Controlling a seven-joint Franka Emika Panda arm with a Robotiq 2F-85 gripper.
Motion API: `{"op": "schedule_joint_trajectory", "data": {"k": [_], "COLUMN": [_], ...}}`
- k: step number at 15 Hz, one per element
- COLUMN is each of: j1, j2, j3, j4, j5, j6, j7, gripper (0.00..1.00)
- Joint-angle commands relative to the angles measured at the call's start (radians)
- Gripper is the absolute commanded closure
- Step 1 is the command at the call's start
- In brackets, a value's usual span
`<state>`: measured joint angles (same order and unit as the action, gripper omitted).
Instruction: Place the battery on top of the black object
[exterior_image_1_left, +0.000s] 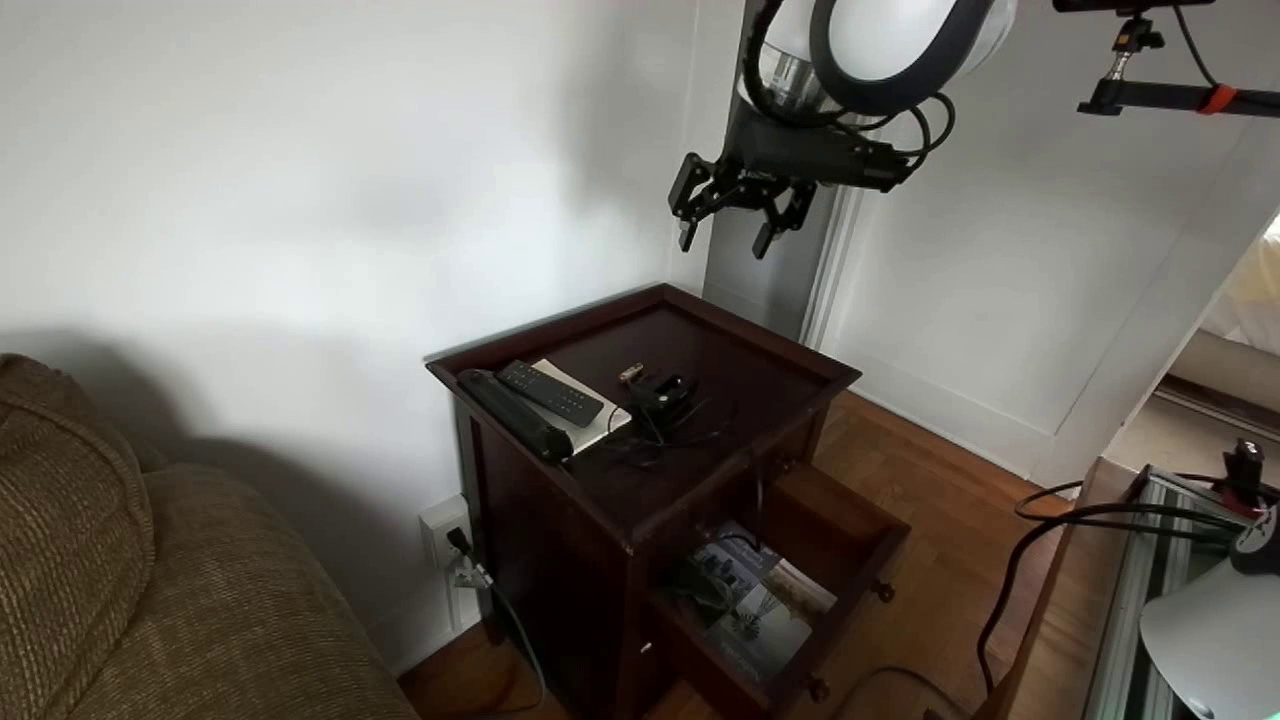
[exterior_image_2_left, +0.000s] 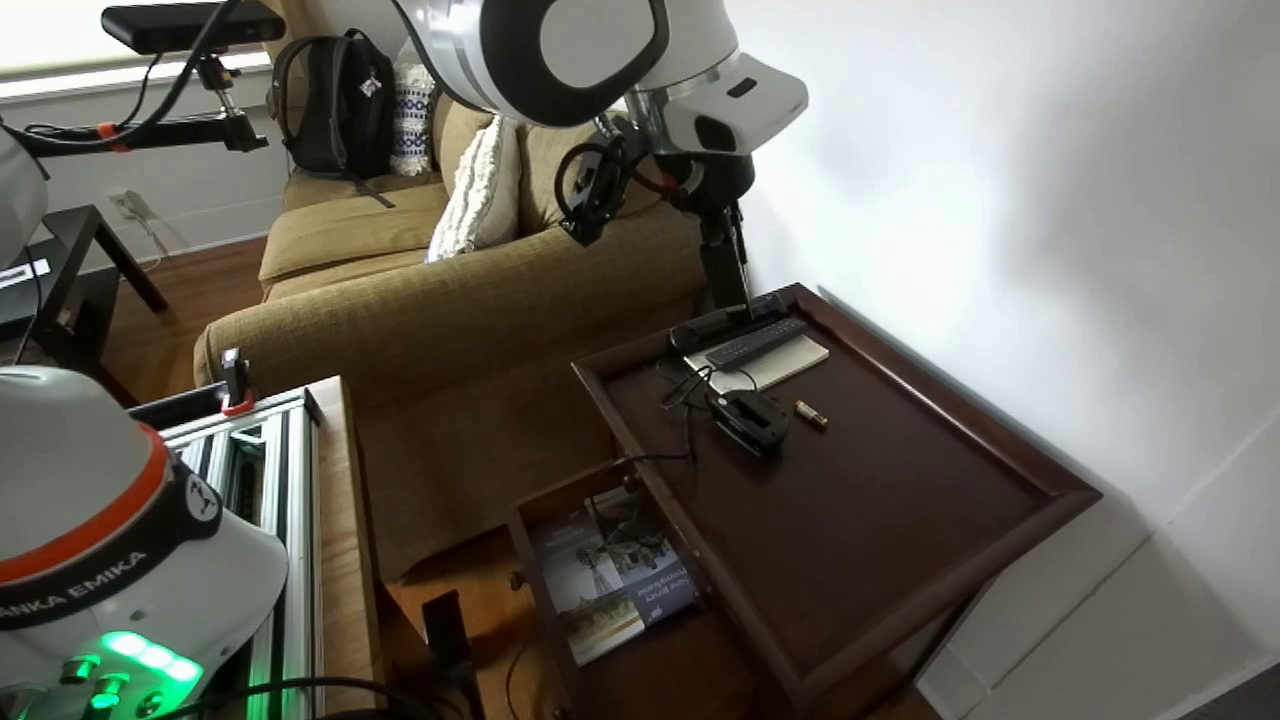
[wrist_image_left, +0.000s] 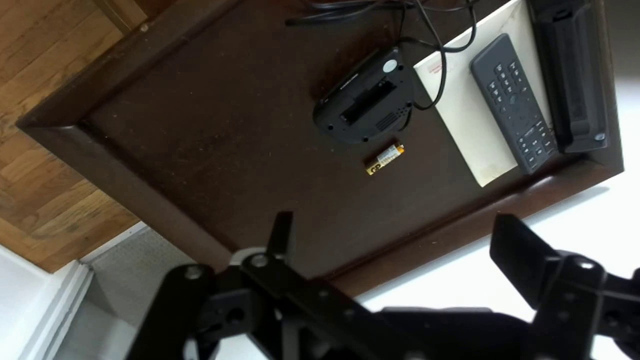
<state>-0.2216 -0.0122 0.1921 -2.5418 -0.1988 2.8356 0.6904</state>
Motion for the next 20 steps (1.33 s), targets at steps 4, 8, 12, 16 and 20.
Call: {"op": "schedule_joint_trajectory", "data": {"k": [4, 8, 12, 16, 20], "j1": [0.001, 0.106, -0.14, -0.01, 0.019], "j2": [0.011, 0.153, 0.329, 0.332, 0.35], "j3": [-0.001, -0.089, 0.174, 0.035, 0.0], "j4": [0.014, 0.047, 0.201, 0.228, 0.255], "j5": [0.0, 0.294, 0.615, 0.689, 0.695], "j6": [0.0, 0.049, -0.047, -0.092, -0.103], "j7": [0.004, -0.159, -0.429, -0.525, -0.538], "gripper": [0.0, 0.0, 0.0, 0.0, 0.0]}}
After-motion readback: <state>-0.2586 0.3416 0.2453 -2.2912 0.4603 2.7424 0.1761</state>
